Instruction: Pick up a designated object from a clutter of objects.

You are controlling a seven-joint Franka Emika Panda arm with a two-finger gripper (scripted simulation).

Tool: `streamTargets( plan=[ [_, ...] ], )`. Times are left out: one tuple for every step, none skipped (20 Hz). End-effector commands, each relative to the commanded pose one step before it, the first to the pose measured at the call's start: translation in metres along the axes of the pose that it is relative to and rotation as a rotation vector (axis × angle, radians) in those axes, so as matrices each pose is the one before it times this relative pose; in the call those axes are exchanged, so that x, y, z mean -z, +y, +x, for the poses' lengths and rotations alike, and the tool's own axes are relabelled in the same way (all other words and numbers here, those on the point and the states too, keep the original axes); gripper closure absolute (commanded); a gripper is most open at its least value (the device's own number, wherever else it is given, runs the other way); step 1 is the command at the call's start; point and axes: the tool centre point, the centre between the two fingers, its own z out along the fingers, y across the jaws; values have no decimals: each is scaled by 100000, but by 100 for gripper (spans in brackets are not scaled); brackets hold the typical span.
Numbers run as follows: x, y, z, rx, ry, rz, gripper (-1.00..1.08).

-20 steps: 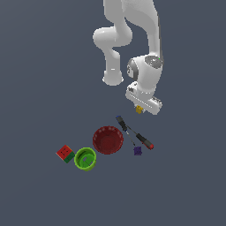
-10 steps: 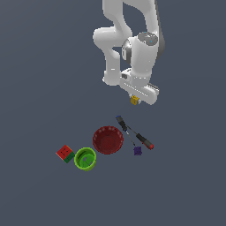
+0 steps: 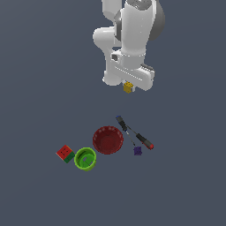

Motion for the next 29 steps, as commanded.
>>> streamTargets(
  plan=[
    [2236,791,836,-18,-10,-35,108],
    [889,296,351,0,0,0,108],
    [898,298,356,-39,46,-34,108],
    [905,299,363,0,0,0,108],
    [914,299,366,-45,57,-44,108],
    [922,302,377,0,0,0,108],
    [932,300,378,-42,58,-45,108],
    [927,296,382,-23,34,-27,108],
    [897,283,372,-22,34,-27,108],
    [857,267,358,-22,34,-27,108],
    [814,255,349,0,0,0,108],
    [774,233,325,-28,49,-39,108],
    [731,217,312,-18,36,-28,108],
    [685,205,305,0,0,0,108],
    [644,178,273,-20,53,-40,108],
    [595,171,271,0,0,0,108],
    [552,147,239,-9,39,-28,108],
    [501,140,232,0,0,0,108],
    [456,113,196,-4,40,-28,108],
    [402,107,191,0,0,0,108],
    [357,78,151,5,41,-27,108],
    [302,74,149,0,0,0,108],
    [254,59,128,0,0,0,108],
    [208,45,107,0,0,0,108],
    [165,32,87,0,0,0,108],
    [130,4,44,38,29,-10,108],
    [85,13,48,0,0,0,108],
    [49,7,28,0,0,0,108],
    [16,2,9,0,0,0,108]
  ],
)
